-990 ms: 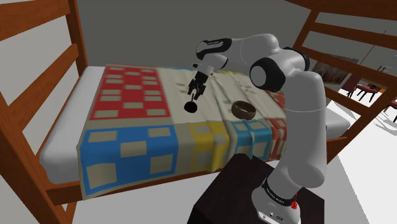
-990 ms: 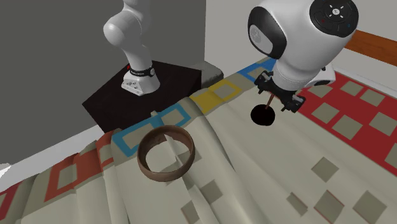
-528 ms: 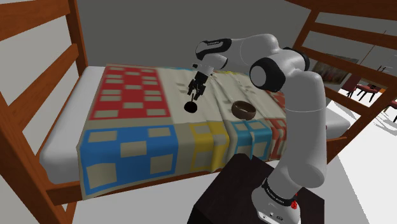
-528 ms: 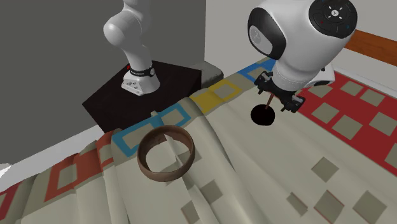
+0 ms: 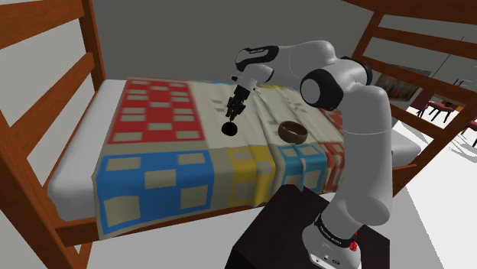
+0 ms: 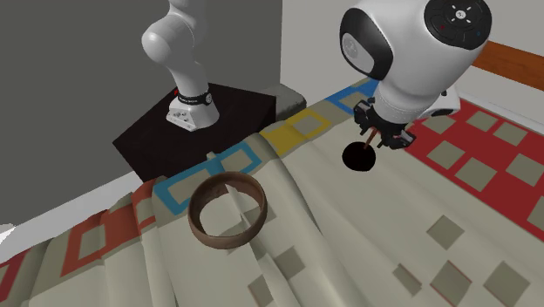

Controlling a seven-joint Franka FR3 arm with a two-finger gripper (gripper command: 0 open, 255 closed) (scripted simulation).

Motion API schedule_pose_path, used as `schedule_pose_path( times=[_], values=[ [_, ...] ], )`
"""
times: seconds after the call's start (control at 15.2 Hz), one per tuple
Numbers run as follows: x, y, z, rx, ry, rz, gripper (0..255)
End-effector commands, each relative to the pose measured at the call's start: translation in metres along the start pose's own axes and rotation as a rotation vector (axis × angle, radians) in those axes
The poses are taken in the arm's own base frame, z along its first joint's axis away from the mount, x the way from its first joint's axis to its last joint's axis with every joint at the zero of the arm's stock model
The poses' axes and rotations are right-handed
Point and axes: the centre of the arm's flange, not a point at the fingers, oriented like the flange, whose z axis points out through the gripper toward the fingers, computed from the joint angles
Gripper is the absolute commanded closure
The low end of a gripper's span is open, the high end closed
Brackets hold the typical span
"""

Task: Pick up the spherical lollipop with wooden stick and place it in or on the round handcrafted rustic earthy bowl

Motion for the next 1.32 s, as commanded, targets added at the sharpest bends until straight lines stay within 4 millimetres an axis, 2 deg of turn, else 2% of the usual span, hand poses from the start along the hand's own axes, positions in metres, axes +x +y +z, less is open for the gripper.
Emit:
schedule_pose_path(
  times=[0.0,0.07,1.25],
  values=[
    [-0.001,0.001,0.003,0.003,-0.002,0.002,255],
    [-0.001,0.000,0.003,0.003,-0.002,0.002,255],
    [0.035,-0.017,-0.083,0.003,-0.002,0.002,255]
  ],
)
